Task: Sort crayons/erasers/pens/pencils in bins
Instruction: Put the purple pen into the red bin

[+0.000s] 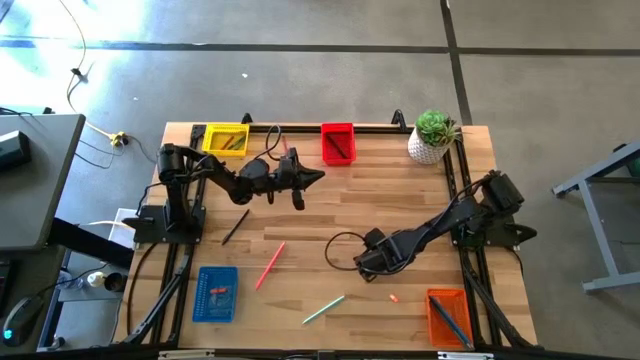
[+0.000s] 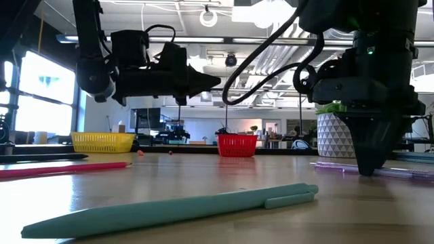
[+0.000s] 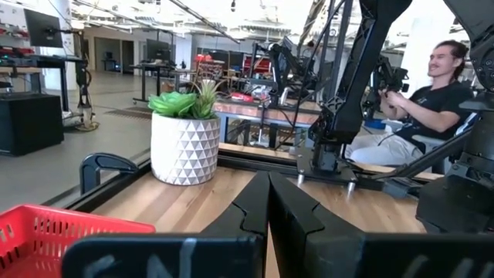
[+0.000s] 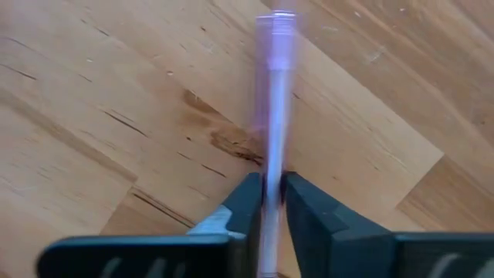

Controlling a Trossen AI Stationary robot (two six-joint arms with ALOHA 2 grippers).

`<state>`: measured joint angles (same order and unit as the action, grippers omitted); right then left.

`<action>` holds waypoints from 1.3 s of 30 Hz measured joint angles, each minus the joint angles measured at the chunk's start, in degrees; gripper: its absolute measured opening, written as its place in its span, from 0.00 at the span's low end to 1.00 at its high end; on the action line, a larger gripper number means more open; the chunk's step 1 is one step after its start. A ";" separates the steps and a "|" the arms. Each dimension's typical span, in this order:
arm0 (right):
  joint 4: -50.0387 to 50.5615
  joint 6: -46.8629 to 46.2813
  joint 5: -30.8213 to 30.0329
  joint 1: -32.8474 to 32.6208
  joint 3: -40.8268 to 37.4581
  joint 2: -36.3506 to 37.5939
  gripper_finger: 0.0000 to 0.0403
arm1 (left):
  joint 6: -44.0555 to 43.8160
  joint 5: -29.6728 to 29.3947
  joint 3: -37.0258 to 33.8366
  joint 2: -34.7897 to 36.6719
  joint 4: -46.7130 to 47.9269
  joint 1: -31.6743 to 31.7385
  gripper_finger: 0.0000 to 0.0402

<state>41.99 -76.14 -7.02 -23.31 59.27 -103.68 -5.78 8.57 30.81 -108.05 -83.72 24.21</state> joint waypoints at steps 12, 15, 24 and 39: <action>0.54 1.77 -0.22 1.46 -0.36 2.87 0.05 | -0.07 -1.10 -2.30 0.00 -0.54 2.29 0.00; 0.31 3.51 -0.72 2.77 -0.27 5.80 0.05 | -1.22 -1.41 -2.80 0.00 -0.60 3.37 0.00; 0.02 10.36 -5.31 10.64 -0.23 17.15 0.06 | 0.41 -3.40 -4.81 0.00 -2.16 4.33 0.00; -27.22 49.22 -11.26 40.70 -0.10 20.01 0.06 | 1.64 -6.28 -5.05 0.00 -0.85 5.09 0.00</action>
<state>14.76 -26.91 -18.27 17.39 59.18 -83.67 -4.14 2.29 25.76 -108.05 -84.58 29.30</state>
